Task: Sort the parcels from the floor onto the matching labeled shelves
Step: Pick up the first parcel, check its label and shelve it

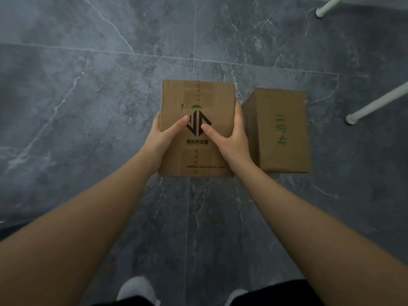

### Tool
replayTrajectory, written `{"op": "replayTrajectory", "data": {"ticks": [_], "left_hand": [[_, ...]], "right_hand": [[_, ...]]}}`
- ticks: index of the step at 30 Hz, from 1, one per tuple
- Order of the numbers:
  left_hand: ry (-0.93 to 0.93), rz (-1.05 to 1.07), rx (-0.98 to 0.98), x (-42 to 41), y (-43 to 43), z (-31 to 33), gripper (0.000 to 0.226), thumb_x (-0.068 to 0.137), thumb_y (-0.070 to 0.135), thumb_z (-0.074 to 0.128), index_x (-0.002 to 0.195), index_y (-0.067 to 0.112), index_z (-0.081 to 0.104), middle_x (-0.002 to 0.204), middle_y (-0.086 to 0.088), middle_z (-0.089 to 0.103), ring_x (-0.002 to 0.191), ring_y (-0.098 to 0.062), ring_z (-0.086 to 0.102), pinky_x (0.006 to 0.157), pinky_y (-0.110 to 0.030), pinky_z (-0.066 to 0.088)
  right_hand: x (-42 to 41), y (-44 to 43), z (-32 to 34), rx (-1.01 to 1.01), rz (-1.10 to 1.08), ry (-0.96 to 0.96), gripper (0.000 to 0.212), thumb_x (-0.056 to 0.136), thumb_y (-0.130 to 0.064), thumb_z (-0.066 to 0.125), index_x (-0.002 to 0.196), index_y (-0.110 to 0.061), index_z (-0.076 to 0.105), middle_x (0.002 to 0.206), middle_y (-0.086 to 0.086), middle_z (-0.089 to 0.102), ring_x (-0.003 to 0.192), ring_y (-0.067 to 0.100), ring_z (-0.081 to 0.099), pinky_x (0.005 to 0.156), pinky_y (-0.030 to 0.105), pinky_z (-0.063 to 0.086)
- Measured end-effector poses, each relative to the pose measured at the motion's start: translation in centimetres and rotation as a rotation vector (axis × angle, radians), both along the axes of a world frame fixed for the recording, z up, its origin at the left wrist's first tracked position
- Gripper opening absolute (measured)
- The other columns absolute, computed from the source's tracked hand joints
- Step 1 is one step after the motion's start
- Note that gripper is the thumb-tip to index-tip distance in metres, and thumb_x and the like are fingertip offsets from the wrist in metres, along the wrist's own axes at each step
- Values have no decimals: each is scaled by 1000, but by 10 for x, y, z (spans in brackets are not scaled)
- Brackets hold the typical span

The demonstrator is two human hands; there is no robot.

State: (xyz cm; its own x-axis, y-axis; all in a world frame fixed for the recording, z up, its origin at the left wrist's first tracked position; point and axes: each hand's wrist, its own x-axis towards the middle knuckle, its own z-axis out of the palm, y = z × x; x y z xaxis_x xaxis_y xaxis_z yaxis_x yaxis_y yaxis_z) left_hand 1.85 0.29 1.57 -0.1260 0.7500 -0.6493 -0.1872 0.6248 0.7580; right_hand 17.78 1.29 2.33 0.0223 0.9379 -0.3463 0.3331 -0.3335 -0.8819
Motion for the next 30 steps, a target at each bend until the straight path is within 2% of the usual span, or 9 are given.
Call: {"op": "replayTrajectory", "data": {"ticks": [5,9,11,14,20,22,25,27,30], "left_hand": [[72,109,32,-7,-42,115,69,76,30,72,135,23,37,108,3,61,92,-12,64,63,-24,56],[163,154,115,-15,-64,250,65,74,30,74,130,23,40,105,8,59,91,-7,62,63,-18,54],[216,183,159,-18,-74,327,63,73,31,74,127,26,41,103,9,58,90,-6,60,66,-20,53],[248,237,232,-20,-84,441,55,73,31,74,120,29,44,102,7,60,92,-10,62,73,-28,54],[385,280,453,-13,-96,641,60,72,42,72,125,26,51,105,7,64,97,-15,64,84,-39,55],[388,285,524,-10,-98,697,63,73,42,72,128,27,48,106,7,63,97,-15,64,82,-37,55],[414,289,656,-7,-107,769,66,75,38,71,133,27,43,109,10,58,96,-9,59,74,-20,50],[437,288,719,-5,-118,807,69,74,38,72,135,27,42,112,10,56,101,-12,57,80,-22,48],[433,284,803,-2,-141,853,70,72,38,75,133,28,44,112,10,57,103,-13,57,86,-29,48]], "right_hand": [[-13,-32,118,27,58,5,97,76,-37,74,148,-29,10,153,-7,27,135,8,33,110,33,34],[-23,-48,248,79,103,18,98,76,-37,73,149,-25,9,153,-6,27,134,7,33,109,31,35],[-27,-54,323,127,135,23,98,76,-37,73,148,-28,7,153,-7,25,131,3,33,105,26,35],[-30,-59,439,208,172,43,98,76,-37,73,148,-32,6,153,-7,26,132,7,35,103,25,36],[-26,-66,641,441,184,75,96,77,-33,72,147,-34,7,147,-16,27,130,2,34,104,23,36],[-25,-69,693,516,165,82,96,77,-33,73,147,-35,6,142,-20,28,132,5,35,102,21,35],[-23,-82,761,633,137,83,98,76,-34,73,147,-35,5,149,-13,29,133,10,37,103,24,37],[-21,-95,799,695,130,99,98,76,-35,73,146,-38,4,150,-12,30,132,11,39,104,28,40],[-18,-119,848,772,116,96,98,77,-36,72,146,-39,4,148,-11,32,129,11,43,99,24,41]]}}
